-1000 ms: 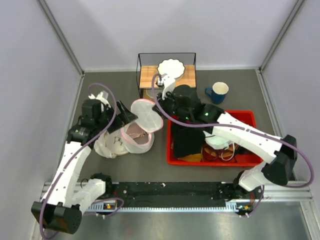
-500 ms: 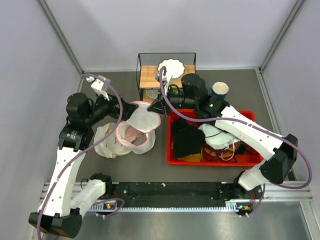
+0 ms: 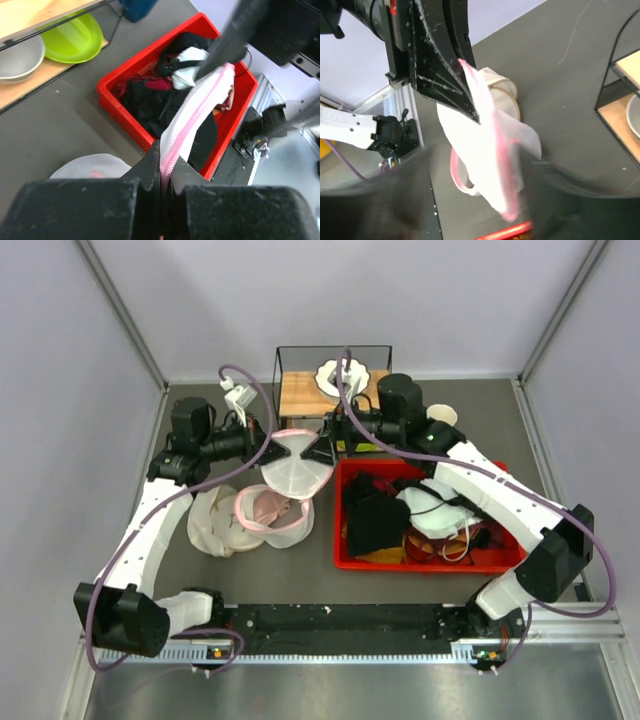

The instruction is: Unzip the laundry bag and remove the bra

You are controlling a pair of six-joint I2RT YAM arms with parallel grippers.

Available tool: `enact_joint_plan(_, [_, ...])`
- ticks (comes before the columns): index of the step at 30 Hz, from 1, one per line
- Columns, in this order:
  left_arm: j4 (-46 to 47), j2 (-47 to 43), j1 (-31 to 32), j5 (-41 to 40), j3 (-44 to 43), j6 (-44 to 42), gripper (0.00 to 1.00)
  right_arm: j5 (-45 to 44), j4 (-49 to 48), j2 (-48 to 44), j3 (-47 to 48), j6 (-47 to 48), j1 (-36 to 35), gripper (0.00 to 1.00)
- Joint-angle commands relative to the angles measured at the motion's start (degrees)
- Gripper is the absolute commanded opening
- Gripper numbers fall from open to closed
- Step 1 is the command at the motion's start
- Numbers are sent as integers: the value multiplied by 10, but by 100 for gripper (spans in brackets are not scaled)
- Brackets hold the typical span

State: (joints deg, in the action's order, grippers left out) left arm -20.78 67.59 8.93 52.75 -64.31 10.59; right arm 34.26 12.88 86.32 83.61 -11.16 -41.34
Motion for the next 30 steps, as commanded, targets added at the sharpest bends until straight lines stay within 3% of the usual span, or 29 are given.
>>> enact_joint_plan(1, [24, 2, 0, -76, -38, 75, 0, -50, -30, -14, 16, -42, 13, 94])
enact_joint_plan(2, [26, 4, 4, -90, -44, 94, 0, -77, -27, -24, -2, -50, 12, 98])
enact_joint_plan(7, [37, -2, 15, -184, -40, 142, 0, -272, -19, -76, -100, -135, 11, 99])
enact_joint_plan(10, [51, -6, 22, -227, -33, 171, 0, -324, -29, -110, -184, -224, 0, 99])
enact_joint_plan(14, [64, -7, 39, -285, -24, 195, 0, -361, -66, -109, -259, -296, -53, 99])
enact_joint_plan(18, [63, 10, 43, -304, -30, 215, 0, -372, -97, -59, -247, -326, -123, 99])
enact_joint_plan(22, [56, 8, 56, -337, -25, 222, 0, -369, -101, -6, -223, -338, -137, 98])
enact_joint_plan(28, [50, -11, 57, -346, -28, 229, 0, -368, -112, 38, -223, -358, -136, 76])
enact_joint_plan(30, [23, -14, 57, -350, -37, 218, 0, -380, -115, 34, -230, -347, -134, 51])
